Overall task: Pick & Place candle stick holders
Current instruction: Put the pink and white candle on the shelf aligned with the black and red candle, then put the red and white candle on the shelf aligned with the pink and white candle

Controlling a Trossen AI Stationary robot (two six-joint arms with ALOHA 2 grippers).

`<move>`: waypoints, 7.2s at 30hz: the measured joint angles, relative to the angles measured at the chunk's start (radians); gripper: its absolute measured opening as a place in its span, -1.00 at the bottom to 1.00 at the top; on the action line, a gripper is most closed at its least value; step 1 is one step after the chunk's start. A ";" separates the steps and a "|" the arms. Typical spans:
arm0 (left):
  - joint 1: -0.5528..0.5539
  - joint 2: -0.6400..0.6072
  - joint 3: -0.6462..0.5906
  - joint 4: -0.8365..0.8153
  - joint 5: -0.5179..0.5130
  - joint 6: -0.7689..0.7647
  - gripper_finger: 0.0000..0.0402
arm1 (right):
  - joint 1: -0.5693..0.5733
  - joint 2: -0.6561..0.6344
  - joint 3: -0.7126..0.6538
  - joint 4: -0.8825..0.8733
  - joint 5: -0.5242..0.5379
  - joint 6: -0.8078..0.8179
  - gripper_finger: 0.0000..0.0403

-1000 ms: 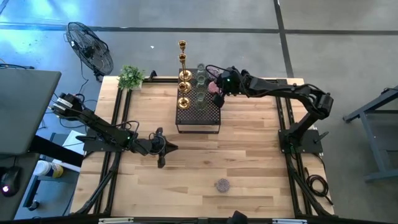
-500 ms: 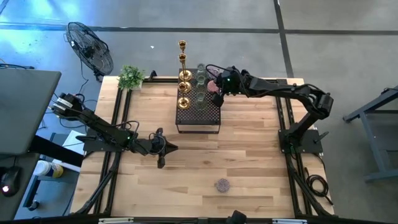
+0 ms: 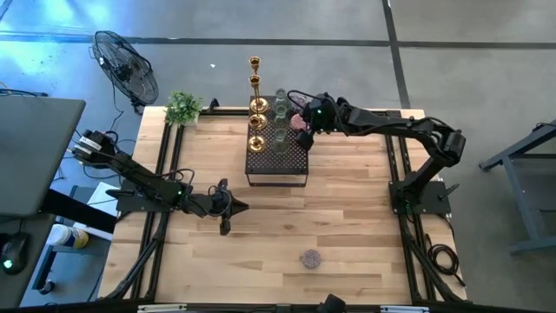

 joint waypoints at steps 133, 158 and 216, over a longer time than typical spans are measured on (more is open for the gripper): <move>0.033 -0.003 -0.183 0.213 0.049 0.053 -0.84 | 1.169 0.307 0.130 -0.342 0.284 0.918 0.84; 0.033 -0.003 -0.183 0.211 0.048 0.045 -0.84 | 1.167 0.306 0.039 -0.251 0.280 0.836 0.44; 0.033 -0.002 -0.183 0.224 0.074 0.015 -0.84 | 0.261 -0.014 0.097 -0.290 0.214 0.179 0.45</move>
